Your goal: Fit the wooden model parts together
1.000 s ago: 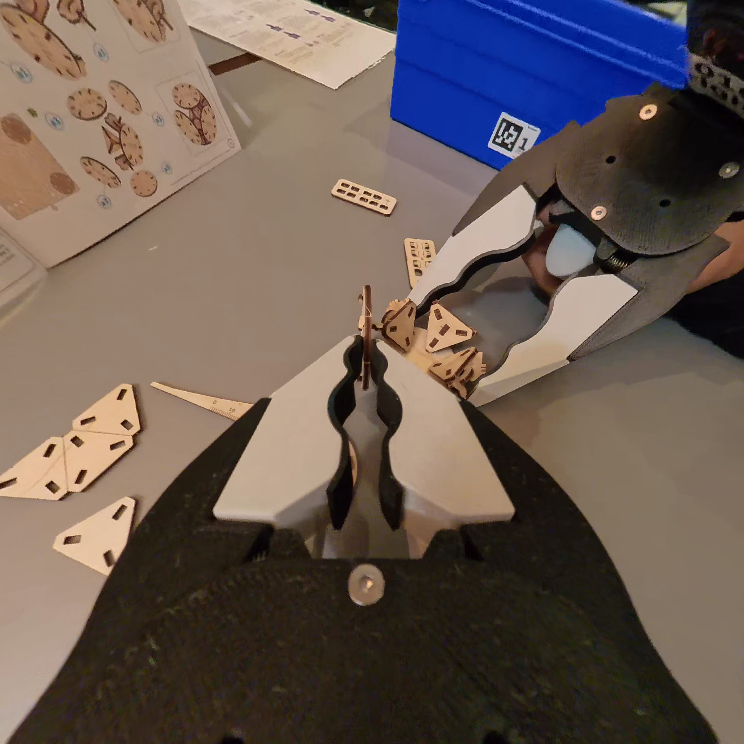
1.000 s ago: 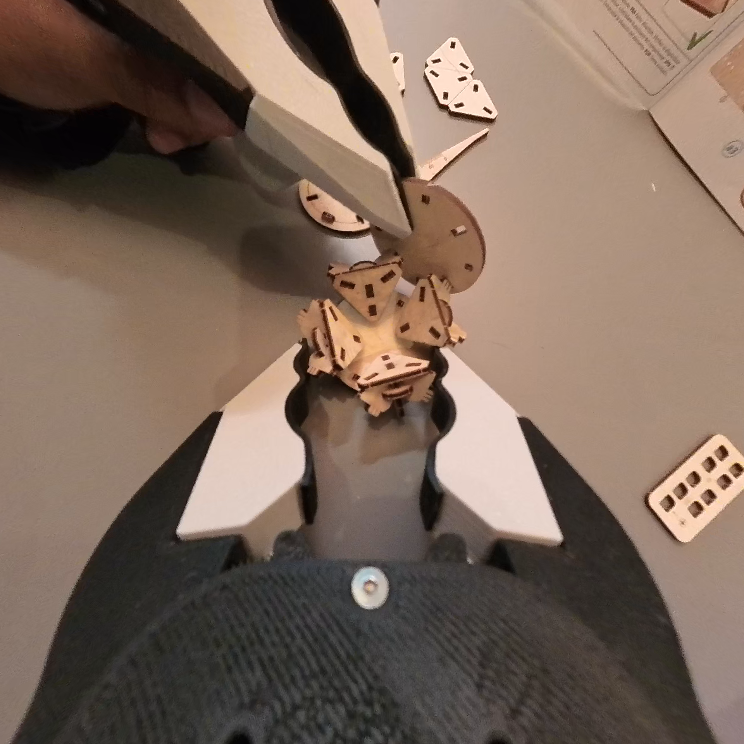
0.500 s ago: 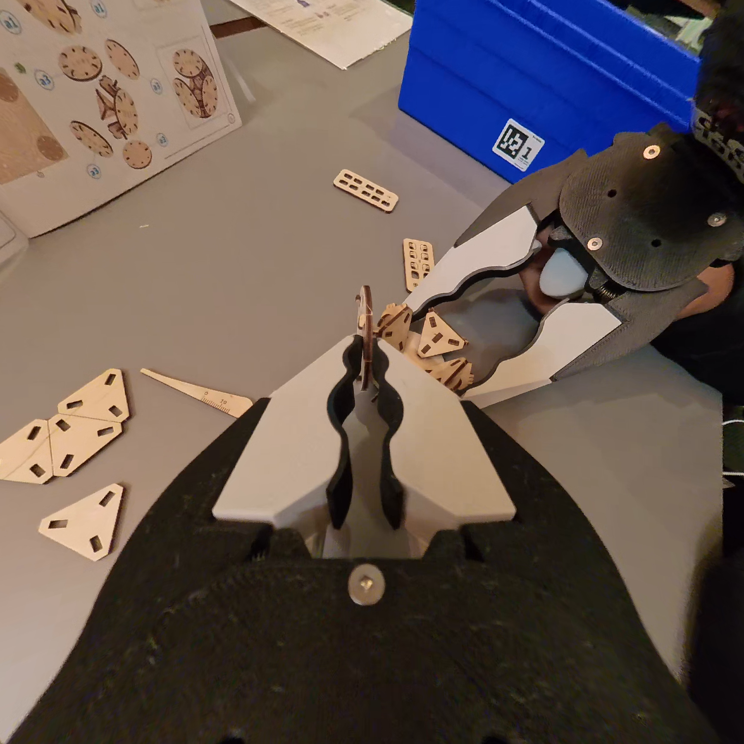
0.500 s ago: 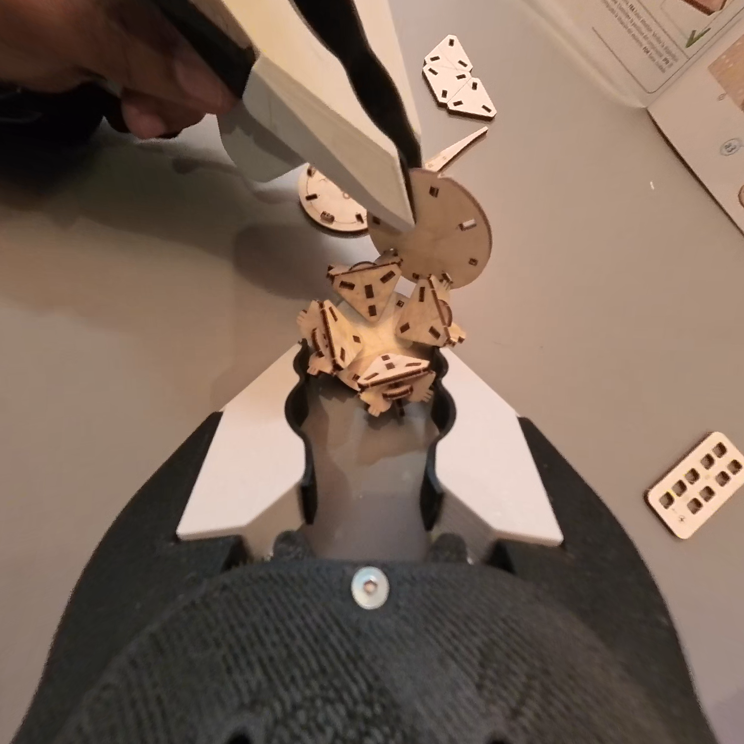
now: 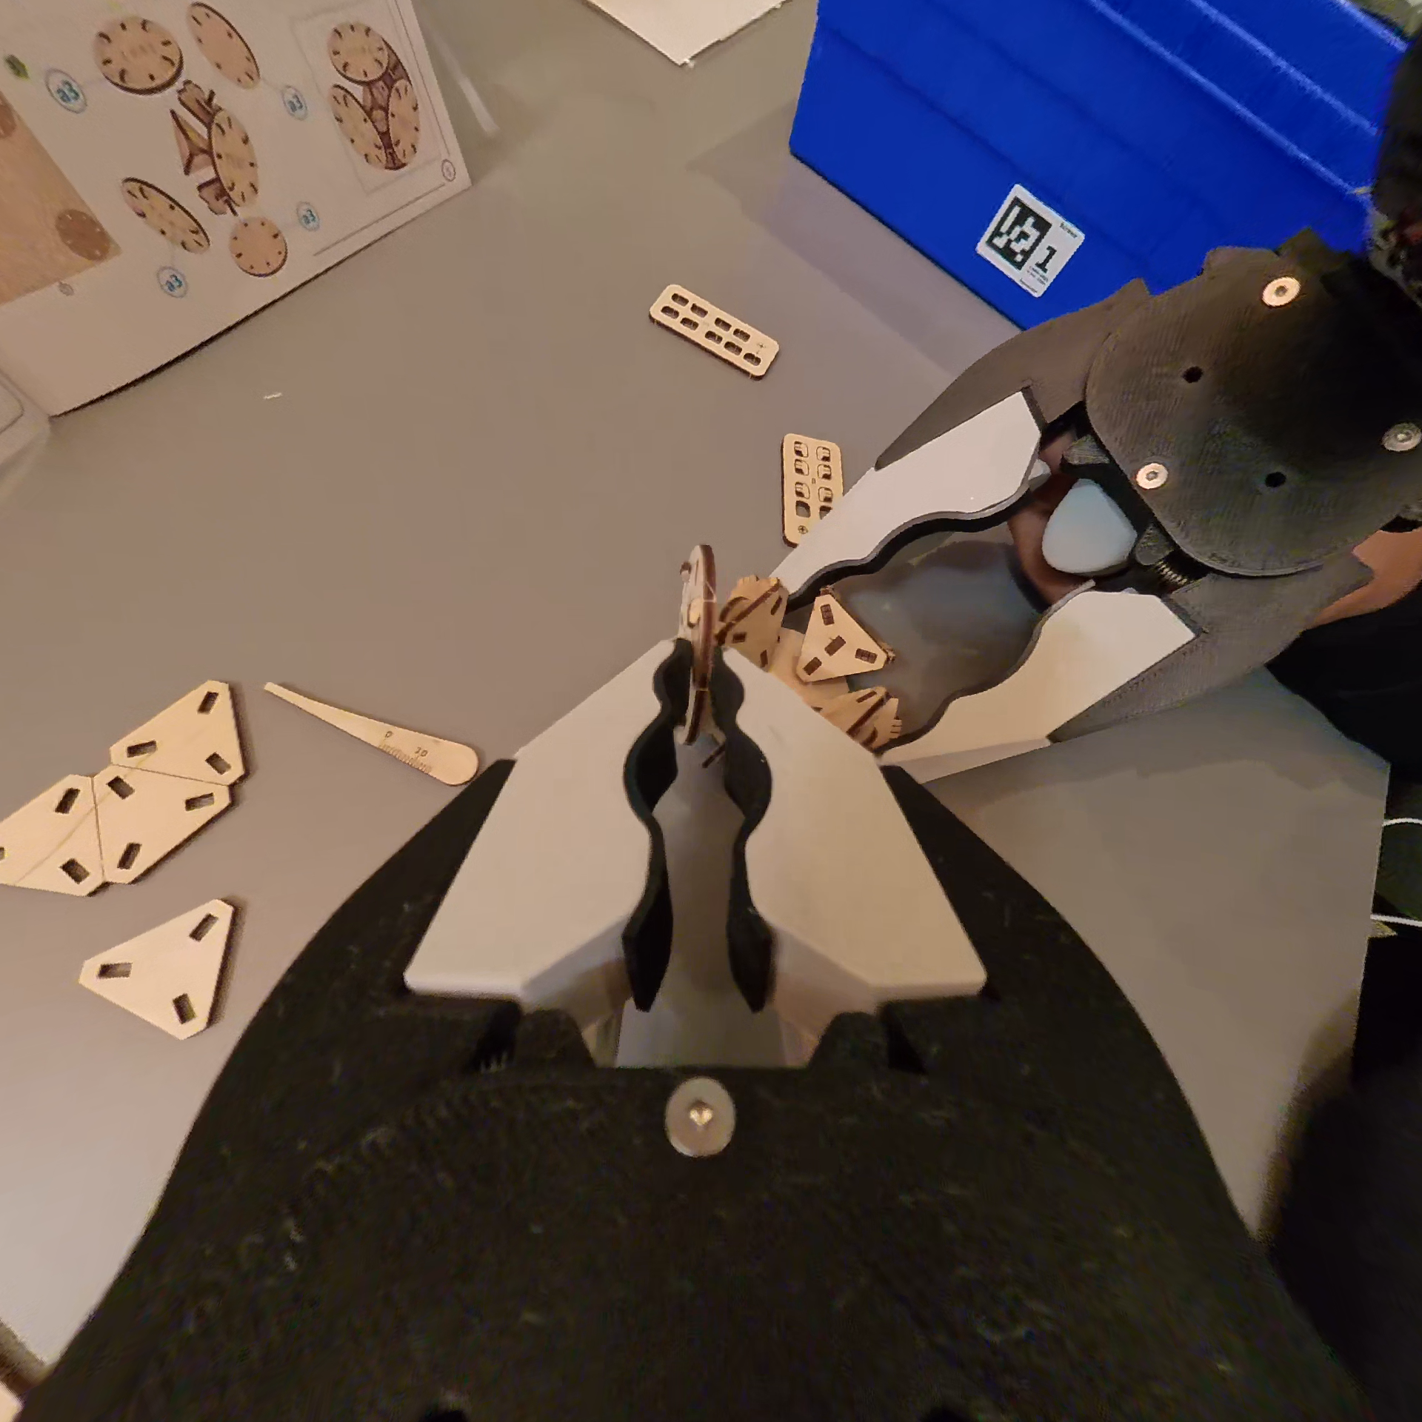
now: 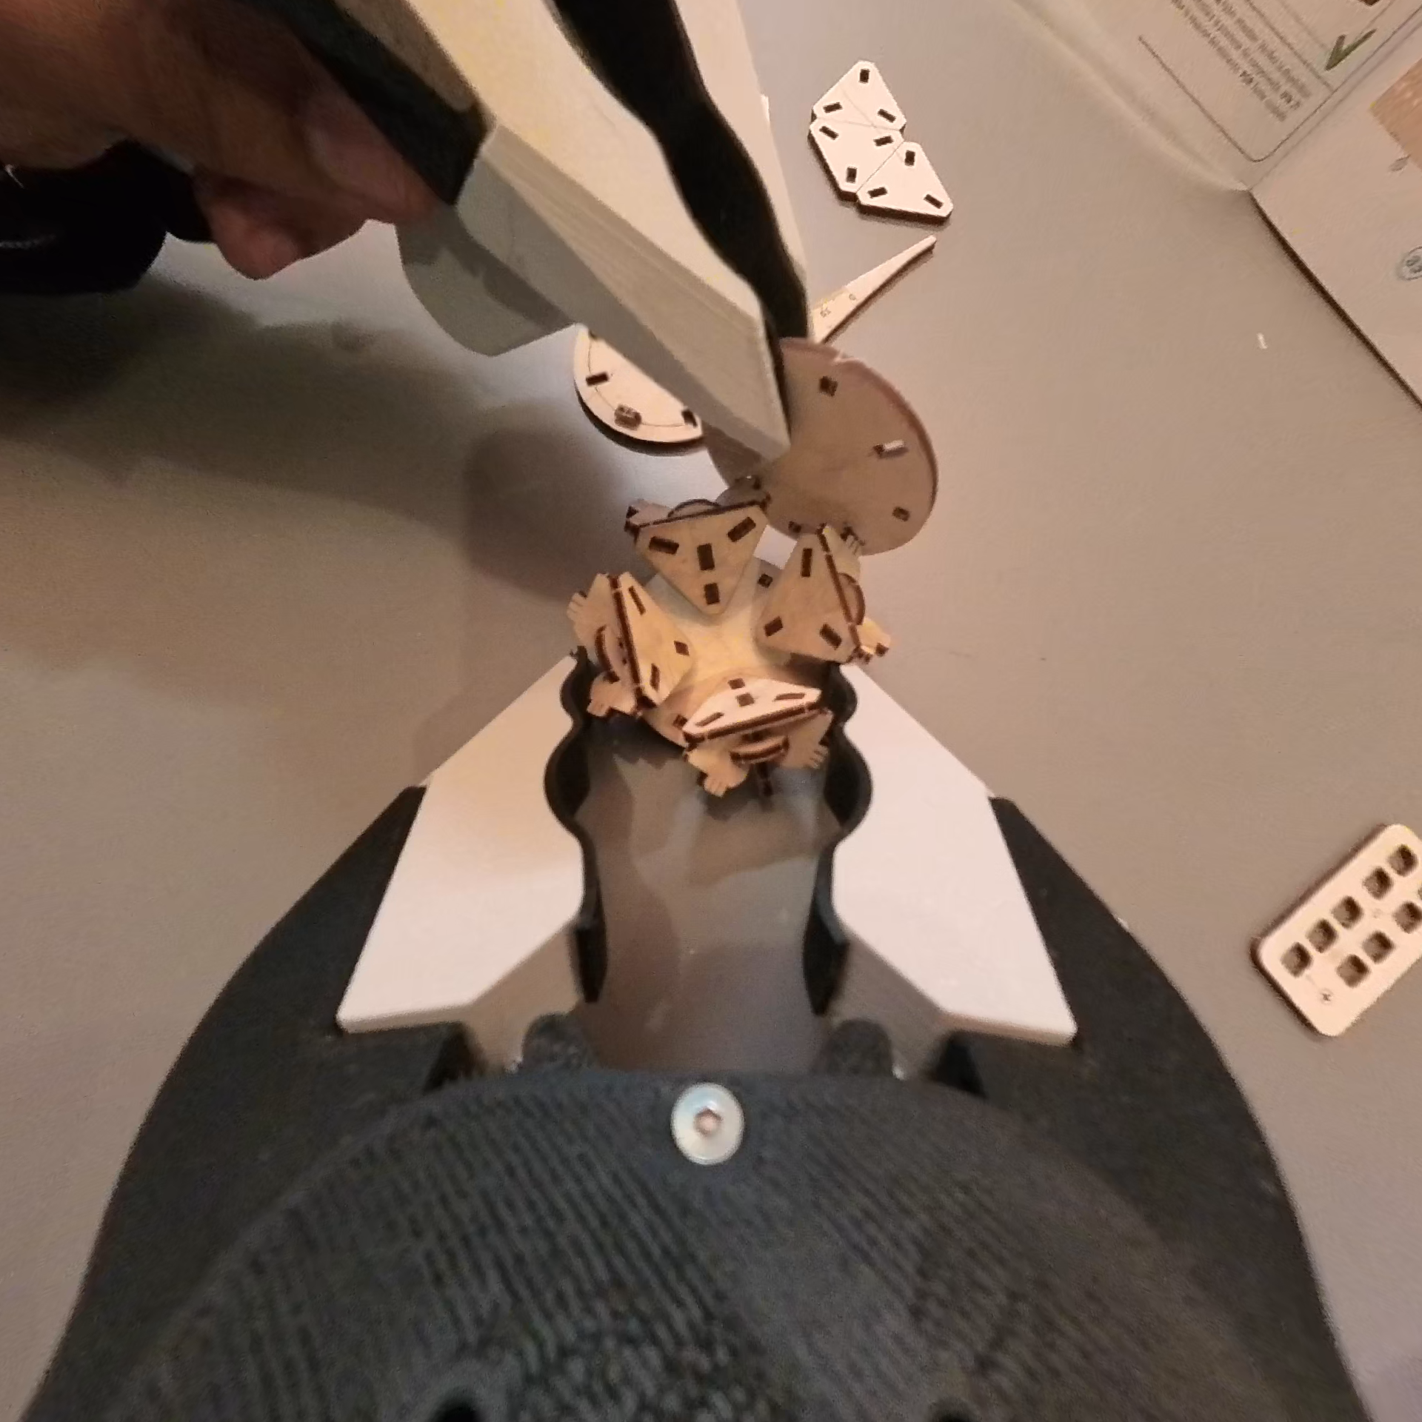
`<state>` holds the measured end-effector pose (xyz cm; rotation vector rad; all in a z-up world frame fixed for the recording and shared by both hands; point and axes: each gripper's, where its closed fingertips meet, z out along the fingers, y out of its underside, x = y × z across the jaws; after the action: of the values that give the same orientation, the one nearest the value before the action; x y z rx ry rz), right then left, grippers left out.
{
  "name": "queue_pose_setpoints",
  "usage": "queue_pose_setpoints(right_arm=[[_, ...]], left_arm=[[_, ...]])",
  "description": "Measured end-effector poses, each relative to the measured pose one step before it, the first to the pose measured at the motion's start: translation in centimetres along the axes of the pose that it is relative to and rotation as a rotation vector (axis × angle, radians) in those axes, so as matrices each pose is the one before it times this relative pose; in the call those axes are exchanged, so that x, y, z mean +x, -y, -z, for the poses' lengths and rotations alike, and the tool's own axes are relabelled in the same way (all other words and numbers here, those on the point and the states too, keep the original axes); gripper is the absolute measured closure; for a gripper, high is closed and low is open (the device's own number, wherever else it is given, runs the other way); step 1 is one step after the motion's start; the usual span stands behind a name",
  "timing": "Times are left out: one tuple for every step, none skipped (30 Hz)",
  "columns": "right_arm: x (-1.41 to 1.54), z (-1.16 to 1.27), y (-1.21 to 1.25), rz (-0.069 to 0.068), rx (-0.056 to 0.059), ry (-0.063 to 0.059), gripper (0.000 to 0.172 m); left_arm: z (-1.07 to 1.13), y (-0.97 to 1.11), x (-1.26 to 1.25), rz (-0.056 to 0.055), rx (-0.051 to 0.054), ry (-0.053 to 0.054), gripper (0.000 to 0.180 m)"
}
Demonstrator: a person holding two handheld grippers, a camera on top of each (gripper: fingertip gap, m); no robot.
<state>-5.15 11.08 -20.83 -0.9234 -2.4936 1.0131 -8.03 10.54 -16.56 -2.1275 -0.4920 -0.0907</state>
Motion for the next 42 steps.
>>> queue_pose_setpoints(right_arm=[[-0.067, -0.012, 0.015, 0.0012, 0.0001, 0.0014, 0.112], [-0.039, -0.017, 0.025, 0.0002, 0.0009, 0.0, 0.112], [-0.019, -0.01, 0.021, 0.0011, 0.0013, -0.0012, 0.113], [-0.02, -0.003, 0.012, 0.0013, 0.0011, -0.0005, 0.113], [-0.009, -0.011, 0.007, -0.0005, 0.0014, 0.0008, 0.113], [-0.012, -0.009, 0.002, -0.0017, 0.0011, 0.0015, 0.112], [-0.017, -0.001, -0.009, -0.0016, 0.0006, 0.0013, 0.112], [-0.003, 0.0, 0.0, -0.0013, 0.0001, 0.0006, 0.112], [-0.013, -0.001, 0.002, -0.0001, 0.0001, -0.0001, 0.112], [0.003, -0.005, 0.006, 0.0003, 0.0, -0.0005, 0.112], [-0.007, -0.005, 0.005, -0.0002, 0.0, -0.0001, 0.112], [0.004, 0.001, 0.002, -0.001, 0.0006, 0.0007, 0.112], [-0.007, -0.01, -0.012, -0.0015, 0.001, 0.0016, 0.112], [-0.014, -0.012, 0.004, -0.0026, 0.001, 0.0027, 0.112], [-0.02, -0.006, -0.003, -0.0021, 0.0008, 0.0028, 0.112], [-0.013, -0.023, 0.0, -0.0018, 0.0008, 0.0025, 0.112], [-0.011, -0.017, 0.008, -0.0021, 0.0009, 0.0023, 0.112], [-0.009, -0.016, -0.005, -0.002, 0.0012, 0.0021, 0.111], [0.003, -0.01, 0.022, -0.0014, 0.0016, 0.0011, 0.111], [-0.005, -0.009, -0.004, 0.0009, 0.0002, -0.0002, 0.111], [0.0, 0.005, 0.006, 0.0002, -0.0005, -0.0004, 0.111], [-0.004, -0.002, -0.001, -0.0001, -0.0004, -0.0003, 0.111], [0.001, 0.0, -0.001, 0.0001, 0.0, 0.0, 0.111], [-0.004, -0.003, 0.006, -0.0001, 0.0004, 0.0002, 0.111], [0.002, 0.003, -0.001, -0.0001, 0.0003, 0.0003, 0.111], [-0.002, -0.001, 0.001, -0.0001, 0.0001, 0.0001, 0.111], [-0.004, 0.003, -0.001, 0.0002, 0.0002, -0.0001, 0.111], [-0.001, 0.0, 0.0, -0.0001, 0.0, 0.0, 0.111], [0.002, -0.001, 0.003, 0.0002, 0.0002, 0.0, 0.111], [0.0, -0.001, 0.002, 0.0003, 0.0002, 0.0002, 0.111], [0.001, 0.004, -0.002, -0.0002, 0.0002, 0.0003, 0.111], [0.009, 0.005, -0.005, 0.0003, 0.0001, 0.0, 0.111], [0.004, 0.015, -0.021, 0.0012, -0.0008, 0.0002, 0.11], [-0.024, 0.04, -0.017, 0.0009, -0.0008, 0.0031, 0.11], [-0.073, 0.055, 0.008, -0.0016, 0.0008, 0.0073, 0.108], [-0.127, 0.096, 0.025, -0.0042, 0.0027, 0.0126, 0.106], [-0.149, 0.113, 0.052, -0.0078, 0.0044, 0.0152, 0.103], [-0.17, 0.126, 0.063, -0.0091, 0.0049, 0.0173, 0.099], [-0.132, 0.138, 0.05, -0.0095, 0.0039, 0.0162, 0.096], [-0.149, 0.139, -0.004, -0.0089, 0.0018, 0.0172, 0.093], [-0.123, 0.173, -0.01, -0.0095, 0.0009, 0.0156, 0.09], [-0.118, 0.223, 0.018, -0.0109, 0.0036, 0.0183, 0.086]], left_arm=[[0.004, -0.064, -0.19, -0.0054, -0.0045, 0.0104, 0.18], [-0.01, -0.063, -0.097, -0.0043, -0.0048, 0.0053, 0.18], [-0.006, -0.028, 0.031, 0.0011, -0.0025, -0.0021, 0.18], [0.012, 0.003, 0.019, 0.0018, -0.001, 0.0008, 0.18], [0.013, -0.013, -0.012, -0.0033, -0.0017, 0.0026, 0.18], [0.009, -0.015, 0.011, -0.0024, -0.0006, 0.0016, 0.18], [-0.006, 0.006, 0.01, -0.0017, 0.0, 0.001, 0.18], [-0.002, -0.011, 0.014, -0.0018, -0.0001, 0.001, 0.18], [0.004, -0.001, 0.011, -0.0013, -0.0005, 0.0003, 0.18], [-0.011, -0.001, 0.012, -0.0012, -0.0006, -0.0003, 0.18], [0.002, -0.004, 0.01, -0.0006, 0.0, -0.0004, 0.18], [0.0, 0.001, -0.002, 0.0, -0.0002, -0.0005, 0.18], [0.002, -0.012, -0.004, 0.0003, -0.0002, -0.0006, 0.18], [0.001, 0.0, 0.003, 0.0003, -0.0003, -0.0007, 0.18], [0.003, -0.008, 0.006, -0.0006, -0.0003, -0.0001, 0.18], [0.01, -0.003, 0.008, -0.0014, -0.0002, 0.0002, 0.18], [-0.006, -0.001, 0.009, -0.0009, 0.0, 0.0004, 0.18], [-0.007, 0.003, 0.012, 0.0006, -0.0002, -0.0004, 0.18], [-0.007, -0.002, 0.002, 0.0017, -0.0004, -0.0014, 0.18], [0.002, 0.01, 0.0, 0.0018, 0.0001, -0.002, 0.18], [0.005, -0.005, 0.0, 0.0016, 0.0002, -0.0018, 0.18], [-0.002, -0.002, -0.009, 0.0003, 0.0003, -0.001, 0.18], [-0.006, 0.001, -0.001, -0.001, -0.0003, -0.0002, 0.18], [-0.002, 0.0, 0.012, -0.0027, -0.0005, 0.0004, 0.18], [-0.001, -0.003, -0.005, -0.0039, -0.0005, 0.0017, 0.18], [-0.003, 0.001, 0.005, -0.0015, -0.0004, 0.0015, 0.18], [-0.007, 0.009, -0.004, -0.0016, -0.0001, 0.0014, 0.18], [-0.003, 0.002, -0.004, -0.0029, -0.0004, 0.0014, 0.18], [0.002, -0.005, -0.004, -0.0017, 0.0001, 0.0007, 0.18], [0.0, -0.002, 0.006, -0.001, 0.0004, 0.0004, 0.18], [-0.008, 0.005, -0.008, -0.0015, 0.0002, 0.0007, 0.18], [0.001, -0.005, 0.001, -0.0015, 0.0002, 0.0005, 0.18], [-0.012, 0.001, 0.029, -0.0015, -0.0002, -0.0011, 0.18], [-0.007, 0.001, 0.031, -0.0012, 0.0002, -0.0012, 0.18], [-0.034, -0.038, 0.047, -0.0023, -0.0013, -0.0008, 0.18], [-0.031, -0.005, 0.021, -0.0034, -0.0001, 0.0009, 0.18], [-0.04, -0.018, 0.022, -0.0049, -0.0003, 0.0014, 0.18], [-0.044, -0.019, 0.034, -0.0045, -0.0008, 0.001, 0.18], [-0.029, 0.003, 0.034, -0.0027, 0.001, 0.0007, 0.18], [-0.007, 0.031, 0.026, -0.0018, 0.0026, 0.0, 0.18], [-0.002, 0.031, 0.041, -0.0021, 0.0014, -0.0015, 0.18], [-0.009, 0.007, 0.021, -0.0015, 0.0006, -0.0007, 0.18]])
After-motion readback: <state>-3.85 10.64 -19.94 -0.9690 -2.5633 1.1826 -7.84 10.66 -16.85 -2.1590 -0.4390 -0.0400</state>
